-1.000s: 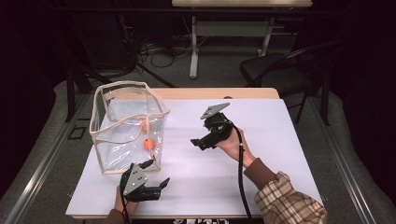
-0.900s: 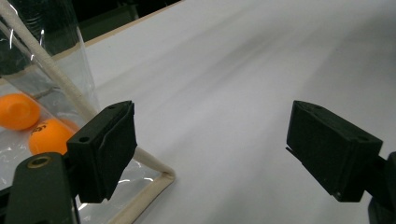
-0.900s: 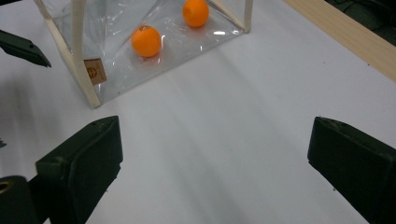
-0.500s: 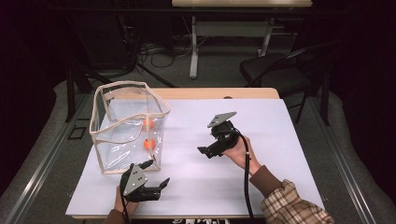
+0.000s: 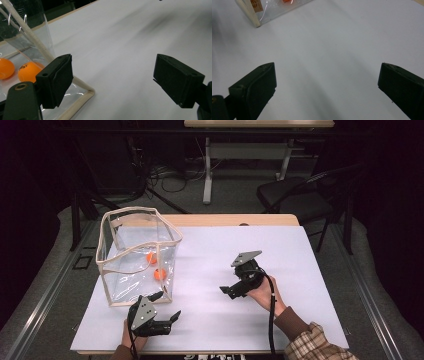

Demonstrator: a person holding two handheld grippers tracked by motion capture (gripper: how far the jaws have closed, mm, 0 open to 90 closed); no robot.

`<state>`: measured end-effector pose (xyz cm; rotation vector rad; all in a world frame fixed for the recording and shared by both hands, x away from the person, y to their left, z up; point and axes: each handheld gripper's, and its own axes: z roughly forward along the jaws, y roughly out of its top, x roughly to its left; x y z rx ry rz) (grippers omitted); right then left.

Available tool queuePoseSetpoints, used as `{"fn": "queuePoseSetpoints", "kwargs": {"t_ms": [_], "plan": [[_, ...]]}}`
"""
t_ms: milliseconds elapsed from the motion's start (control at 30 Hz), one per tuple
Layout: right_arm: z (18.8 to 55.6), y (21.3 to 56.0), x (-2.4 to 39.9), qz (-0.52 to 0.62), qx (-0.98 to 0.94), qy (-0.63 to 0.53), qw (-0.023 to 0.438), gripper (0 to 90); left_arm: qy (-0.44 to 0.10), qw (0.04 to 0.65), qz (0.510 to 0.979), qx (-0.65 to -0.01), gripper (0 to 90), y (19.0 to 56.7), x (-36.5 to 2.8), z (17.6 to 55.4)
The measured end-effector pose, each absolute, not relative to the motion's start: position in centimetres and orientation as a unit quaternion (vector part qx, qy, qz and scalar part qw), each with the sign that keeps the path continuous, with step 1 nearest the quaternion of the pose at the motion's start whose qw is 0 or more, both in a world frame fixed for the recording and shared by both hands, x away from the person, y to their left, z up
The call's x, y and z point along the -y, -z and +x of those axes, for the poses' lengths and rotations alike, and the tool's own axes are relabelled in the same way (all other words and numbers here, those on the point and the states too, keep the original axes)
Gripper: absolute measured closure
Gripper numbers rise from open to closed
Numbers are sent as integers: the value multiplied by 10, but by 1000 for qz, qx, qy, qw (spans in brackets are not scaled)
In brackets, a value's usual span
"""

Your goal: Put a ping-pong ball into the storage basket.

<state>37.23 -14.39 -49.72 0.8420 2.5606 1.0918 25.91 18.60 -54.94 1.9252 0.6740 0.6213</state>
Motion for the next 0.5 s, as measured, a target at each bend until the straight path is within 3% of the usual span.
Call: {"fn": "queuePoseSetpoints", "kwargs": {"t_ms": [500], "plan": [[352,502,168,292,-862,-392,131,15,-254,483,791,-277,159,550,-186,259]]}}
